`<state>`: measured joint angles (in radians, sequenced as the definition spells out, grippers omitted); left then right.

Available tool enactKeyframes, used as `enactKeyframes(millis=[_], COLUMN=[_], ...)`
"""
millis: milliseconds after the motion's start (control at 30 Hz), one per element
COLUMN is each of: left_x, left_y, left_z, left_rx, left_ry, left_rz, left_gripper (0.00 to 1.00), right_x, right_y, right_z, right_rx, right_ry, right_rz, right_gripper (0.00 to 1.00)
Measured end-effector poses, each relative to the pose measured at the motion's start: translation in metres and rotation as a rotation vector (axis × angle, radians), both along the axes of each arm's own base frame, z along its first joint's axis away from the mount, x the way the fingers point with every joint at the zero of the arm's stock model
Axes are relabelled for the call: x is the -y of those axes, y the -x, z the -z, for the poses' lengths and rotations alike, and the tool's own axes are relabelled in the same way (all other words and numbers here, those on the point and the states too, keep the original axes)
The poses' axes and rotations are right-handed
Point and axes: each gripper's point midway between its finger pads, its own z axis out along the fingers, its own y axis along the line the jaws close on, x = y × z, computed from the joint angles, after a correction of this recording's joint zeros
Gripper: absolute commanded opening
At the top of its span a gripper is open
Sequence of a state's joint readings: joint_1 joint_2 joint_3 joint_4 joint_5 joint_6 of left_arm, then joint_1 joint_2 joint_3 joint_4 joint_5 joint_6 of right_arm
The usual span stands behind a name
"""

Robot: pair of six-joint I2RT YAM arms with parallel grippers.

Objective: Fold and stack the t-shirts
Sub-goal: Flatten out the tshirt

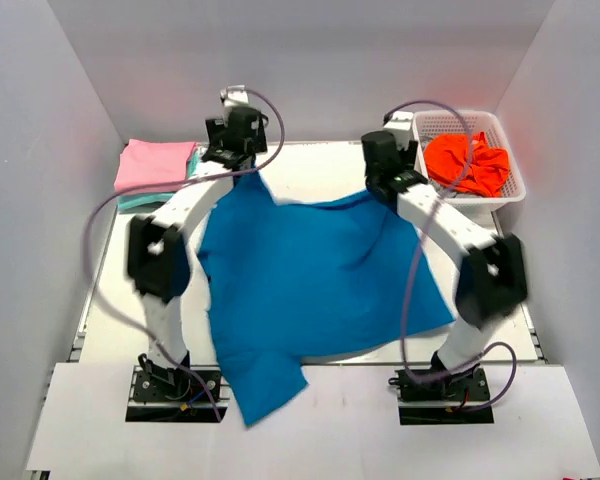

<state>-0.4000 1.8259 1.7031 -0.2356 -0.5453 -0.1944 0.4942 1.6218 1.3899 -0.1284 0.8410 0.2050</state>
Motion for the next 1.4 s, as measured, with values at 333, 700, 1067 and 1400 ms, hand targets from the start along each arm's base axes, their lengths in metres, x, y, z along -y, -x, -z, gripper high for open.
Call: enactKeyframes(millis=[333,700,1067,1400], left_x=[-0.049,-0.036,-0.007,0.026], left_y=[-0.015,0.058,-0.003,-0.101], left_z=[0.185,0.177,0.262,0.26], left_rx=[-0.46,-0.49,-0.629,-0.459], left_ry=[-0.059,0.069,0.058,0.079], left_rz=[-0.167,-0.07,-0.045,0.088], left_gripper=[1.0,1.0,1.0,1.0], right_x=[-0.02,-0.034,-0.034,-0.039], right_y=[-0.019,0.04,0.065,0.043], right_z=[0.084,0.128,0.209,0.236], right_rx=[-0.253,-0.381,-0.6,-0.662], right_ry=[-0.092,-0.22,-0.25,-0.295], right_rz=[-0.119,-0.24,-0.206,-0.202], right_gripper=[0.9,0.9,0.9,0.9])
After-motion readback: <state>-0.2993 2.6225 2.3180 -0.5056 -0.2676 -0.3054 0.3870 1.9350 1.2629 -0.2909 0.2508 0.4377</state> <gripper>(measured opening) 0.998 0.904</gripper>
